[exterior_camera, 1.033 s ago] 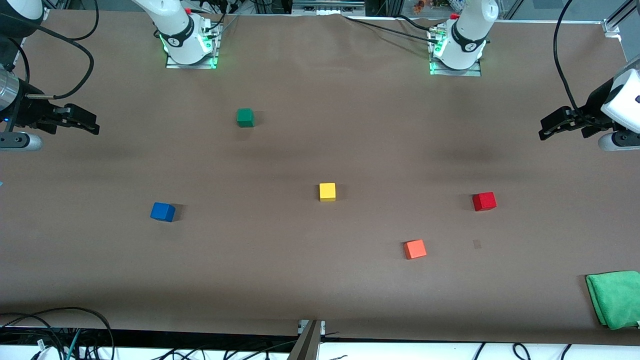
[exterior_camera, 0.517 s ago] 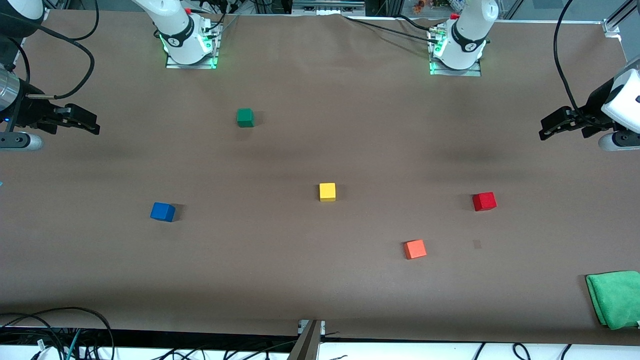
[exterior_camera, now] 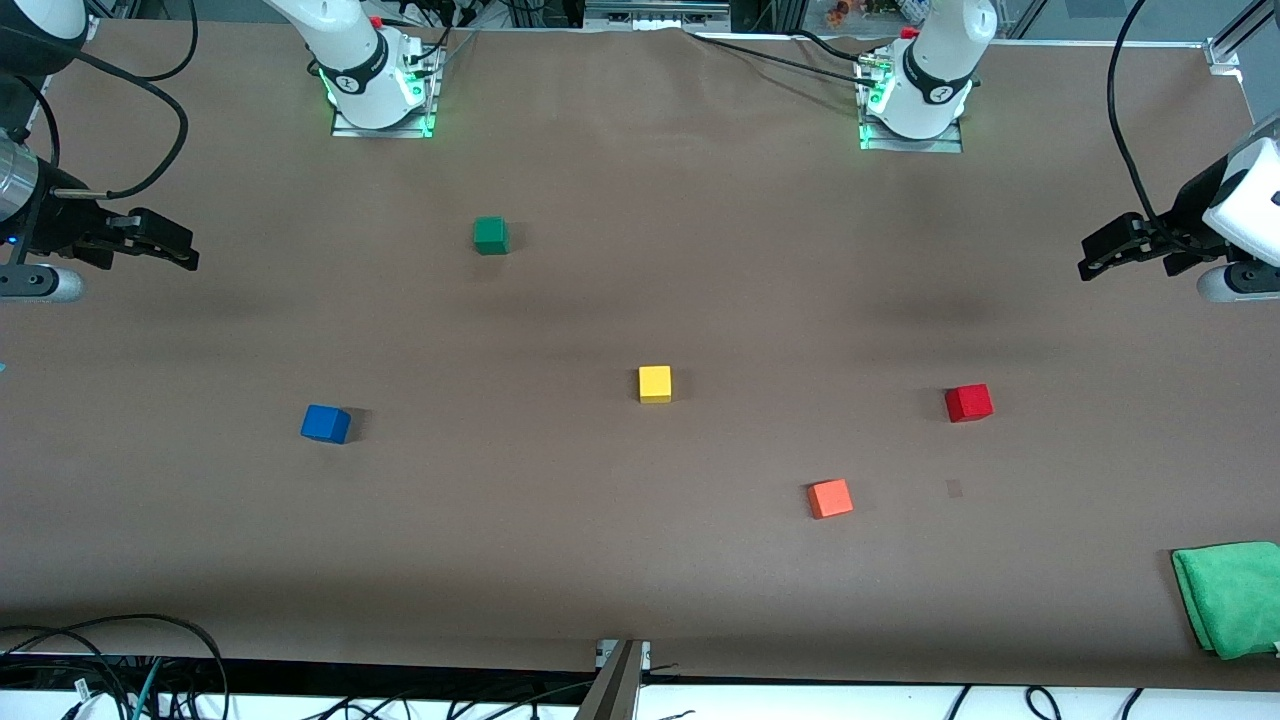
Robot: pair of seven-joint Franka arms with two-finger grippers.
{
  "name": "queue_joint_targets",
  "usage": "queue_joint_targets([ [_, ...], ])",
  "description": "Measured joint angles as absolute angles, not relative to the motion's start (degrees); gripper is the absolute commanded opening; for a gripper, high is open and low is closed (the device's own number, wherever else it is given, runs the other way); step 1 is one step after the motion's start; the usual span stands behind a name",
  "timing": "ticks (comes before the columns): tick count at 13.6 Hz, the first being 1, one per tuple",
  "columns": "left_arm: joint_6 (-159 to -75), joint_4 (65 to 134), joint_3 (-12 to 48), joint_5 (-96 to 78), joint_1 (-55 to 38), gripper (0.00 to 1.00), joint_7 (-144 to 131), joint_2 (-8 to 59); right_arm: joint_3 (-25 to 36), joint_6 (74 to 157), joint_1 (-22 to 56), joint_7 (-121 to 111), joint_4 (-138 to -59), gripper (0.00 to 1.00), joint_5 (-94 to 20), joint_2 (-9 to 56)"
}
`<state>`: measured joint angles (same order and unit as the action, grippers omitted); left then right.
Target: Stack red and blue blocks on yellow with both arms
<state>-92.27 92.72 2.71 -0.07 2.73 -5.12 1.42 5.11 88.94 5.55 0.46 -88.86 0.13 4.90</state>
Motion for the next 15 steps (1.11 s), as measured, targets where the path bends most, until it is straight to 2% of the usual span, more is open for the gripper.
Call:
queue_joint_targets([
  [15,-92.0,92.7,3.2,-0.1,2.5,1.00,-5.1,1.4,5.1,89.4,5.5,0.5,-88.9,1.00,0.2,5.7],
])
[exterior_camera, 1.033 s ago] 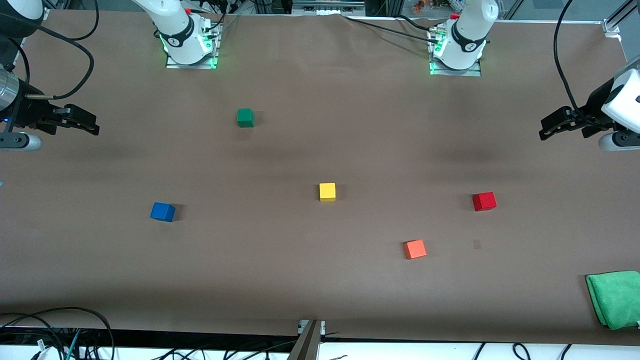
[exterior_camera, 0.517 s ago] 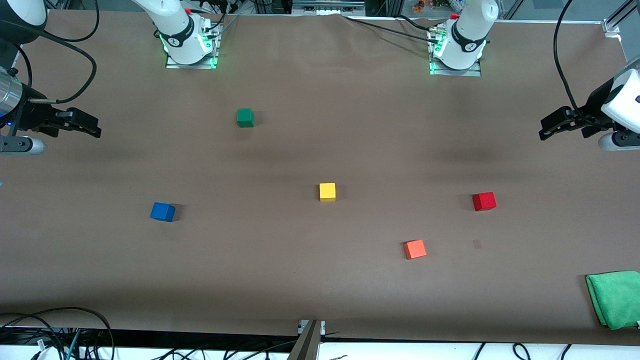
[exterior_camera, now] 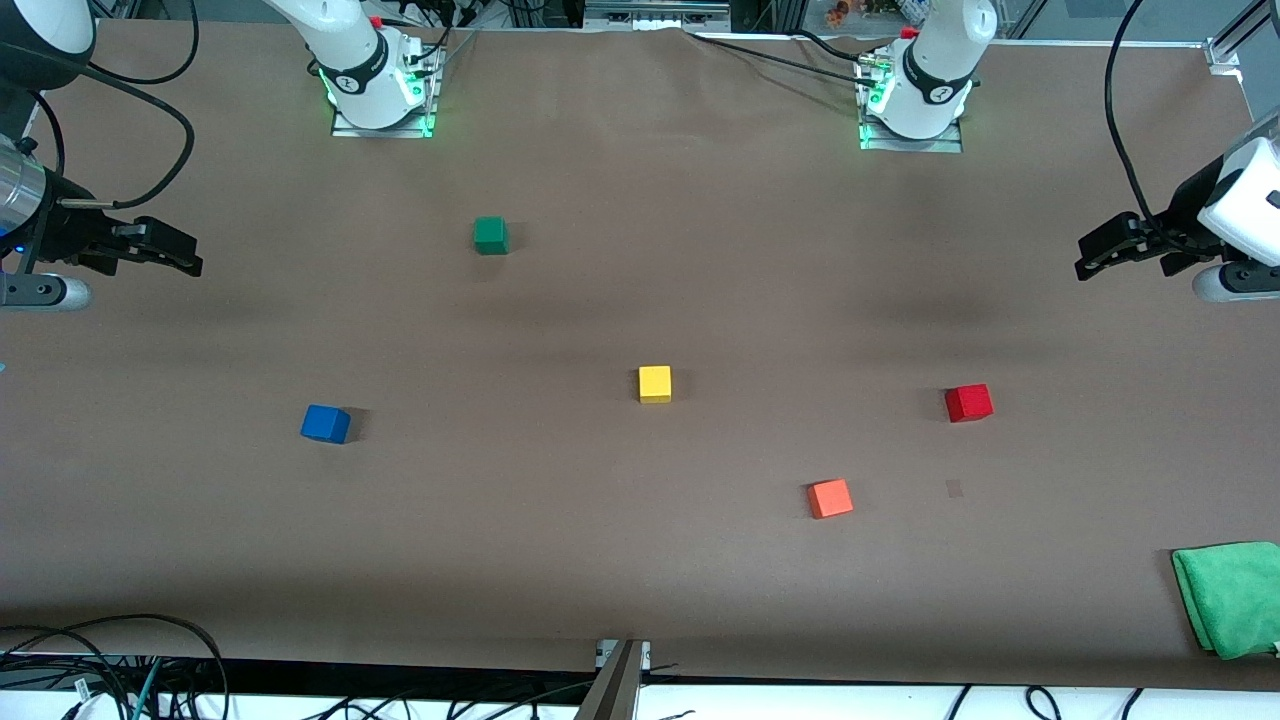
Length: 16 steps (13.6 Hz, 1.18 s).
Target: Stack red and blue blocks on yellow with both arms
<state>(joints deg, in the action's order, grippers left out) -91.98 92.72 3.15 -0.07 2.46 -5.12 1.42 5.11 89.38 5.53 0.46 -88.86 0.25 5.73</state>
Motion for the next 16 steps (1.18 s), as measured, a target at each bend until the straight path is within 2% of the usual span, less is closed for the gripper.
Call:
queue_joint_targets([
  [16,-90.4,91.7,4.0,-0.1,2.7,1.00,-5.2,1.2,5.1,89.4,5.5,0.5,-88.9,1.00,0.3,5.7],
])
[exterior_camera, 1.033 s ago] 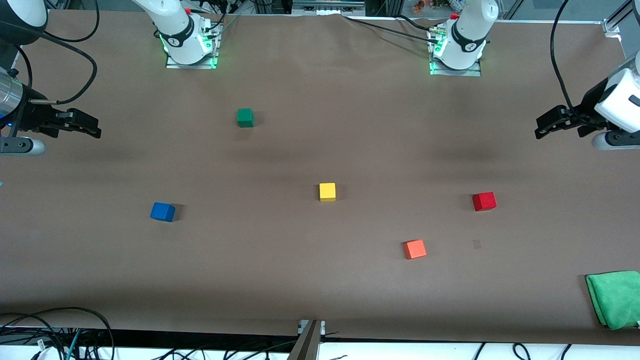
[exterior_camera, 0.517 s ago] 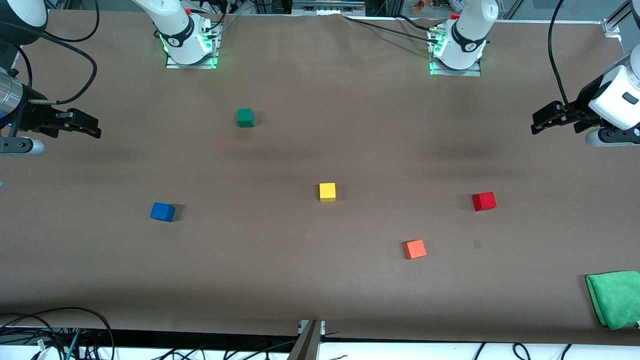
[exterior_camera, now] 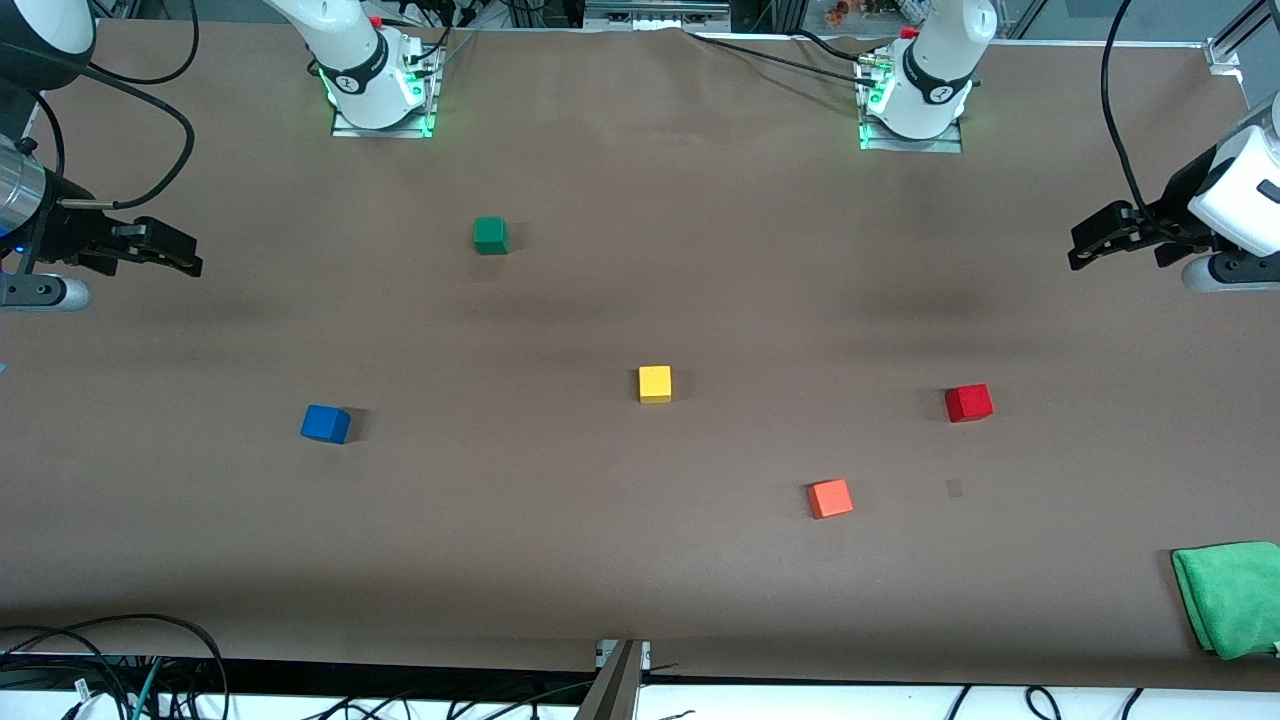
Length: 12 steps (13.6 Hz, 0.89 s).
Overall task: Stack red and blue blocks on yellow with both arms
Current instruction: 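Lower the left gripper to the red block while the right gripper reaches the blue block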
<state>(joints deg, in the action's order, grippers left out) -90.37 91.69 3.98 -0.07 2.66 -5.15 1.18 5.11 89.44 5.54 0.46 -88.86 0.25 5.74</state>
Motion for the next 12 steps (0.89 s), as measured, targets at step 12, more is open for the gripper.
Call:
queue_joint_targets([
  [12,-93.8,91.2,3.0,-0.1,5.1,1.00,-5.2,6.6,5.1,93.3,5.4,0.5,-88.9,1.00,0.3,12.3],
])
